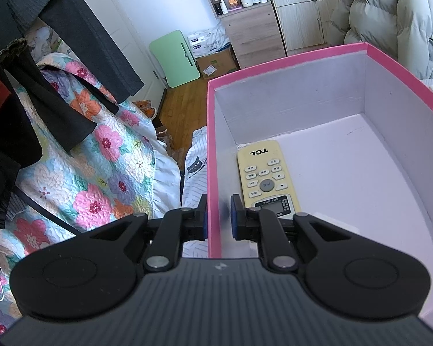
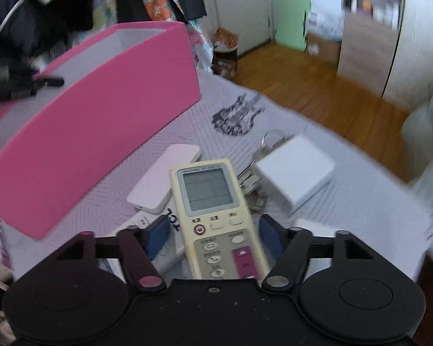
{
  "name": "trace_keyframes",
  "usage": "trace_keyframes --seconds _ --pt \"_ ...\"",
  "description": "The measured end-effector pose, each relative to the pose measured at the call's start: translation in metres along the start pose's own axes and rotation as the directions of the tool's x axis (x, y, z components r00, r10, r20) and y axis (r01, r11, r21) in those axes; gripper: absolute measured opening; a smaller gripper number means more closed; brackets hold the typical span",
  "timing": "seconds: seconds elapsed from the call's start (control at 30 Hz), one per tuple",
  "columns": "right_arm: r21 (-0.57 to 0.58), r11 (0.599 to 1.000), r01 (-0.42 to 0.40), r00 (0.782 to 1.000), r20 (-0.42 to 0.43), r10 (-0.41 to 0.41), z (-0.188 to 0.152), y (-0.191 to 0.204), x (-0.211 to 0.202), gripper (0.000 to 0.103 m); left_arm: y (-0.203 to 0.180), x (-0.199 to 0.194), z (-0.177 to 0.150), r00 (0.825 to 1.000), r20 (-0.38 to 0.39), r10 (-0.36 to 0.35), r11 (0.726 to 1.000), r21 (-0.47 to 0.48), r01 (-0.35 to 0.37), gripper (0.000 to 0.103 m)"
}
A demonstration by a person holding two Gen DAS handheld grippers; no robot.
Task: Organize rigid objects
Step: 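Grasp the white remote with pink buttons using the right tool, then carry the white remote into the pink box and release it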
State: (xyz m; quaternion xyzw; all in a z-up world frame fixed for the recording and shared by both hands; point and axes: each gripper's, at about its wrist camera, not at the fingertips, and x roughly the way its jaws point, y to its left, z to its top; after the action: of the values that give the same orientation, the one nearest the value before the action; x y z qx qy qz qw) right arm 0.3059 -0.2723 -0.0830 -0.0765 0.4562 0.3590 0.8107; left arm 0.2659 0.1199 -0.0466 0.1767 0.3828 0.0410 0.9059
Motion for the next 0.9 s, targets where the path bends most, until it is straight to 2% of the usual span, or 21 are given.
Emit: trace_keyframes --seconds 0.03,0.07,0.13,0.2,0.27,0.33,0.5,0.63,0.73,0.9 --pt "0.037 0.999 -0.021 1.000 0.011 0.020 -0.002 -0.004 0.001 0.077 0.000 0.000 0.000 1.000 0.001 0.000 1.000 0.001 0.000 0.012" --pt "0.039 0.999 -0.013 1.000 0.026 0.012 -0.003 -0.003 0.001 0.074 0.000 0.000 0.000 1.000 0.001 -0.001 1.000 0.000 0.001 0.012" --pt "0.029 1.000 0.007 0.999 0.052 -0.009 -0.004 0.003 -0.002 0.065 0.000 0.001 0.000 1.000 -0.001 0.003 1.000 0.004 -0.003 0.012" --pt "-0.004 0.998 0.056 0.996 0.064 -0.056 -0.006 0.017 -0.005 0.062 0.000 0.001 0.000 1.000 -0.005 0.000 1.000 0.003 0.000 0.012" --pt "-0.044 0.991 0.129 0.989 0.081 -0.125 -0.009 0.033 -0.008 0.062 0.001 0.002 0.000 1.000 -0.005 -0.002 1.000 -0.003 0.002 0.012" --pt "-0.055 0.984 0.167 0.982 0.104 -0.161 -0.013 0.046 -0.015 0.061 0.000 0.002 0.001 1.000 -0.006 0.004 1.000 -0.004 -0.004 0.012" --pt "-0.069 0.968 0.240 0.957 0.182 -0.224 -0.022 0.075 -0.035 0.061 0.000 0.001 0.000 1.000 -0.006 0.000 1.000 -0.007 0.000 0.012" --pt "-0.077 0.962 0.263 0.944 0.226 -0.240 -0.020 0.088 -0.052 0.060 0.001 0.001 -0.001 1.000 -0.005 0.000 1.000 -0.008 0.000 0.012" --pt "-0.080 0.955 0.286 0.925 0.283 -0.253 -0.013 0.097 -0.064 0.060 0.001 0.000 -0.001 1.000 -0.003 -0.004 1.000 -0.015 0.004 0.012" --pt "-0.069 0.950 0.304 0.881 0.400 -0.253 -0.002 0.114 -0.085 0.059 0.004 -0.001 -0.001 1.000 0.001 -0.005 1.000 -0.025 0.006 0.012"
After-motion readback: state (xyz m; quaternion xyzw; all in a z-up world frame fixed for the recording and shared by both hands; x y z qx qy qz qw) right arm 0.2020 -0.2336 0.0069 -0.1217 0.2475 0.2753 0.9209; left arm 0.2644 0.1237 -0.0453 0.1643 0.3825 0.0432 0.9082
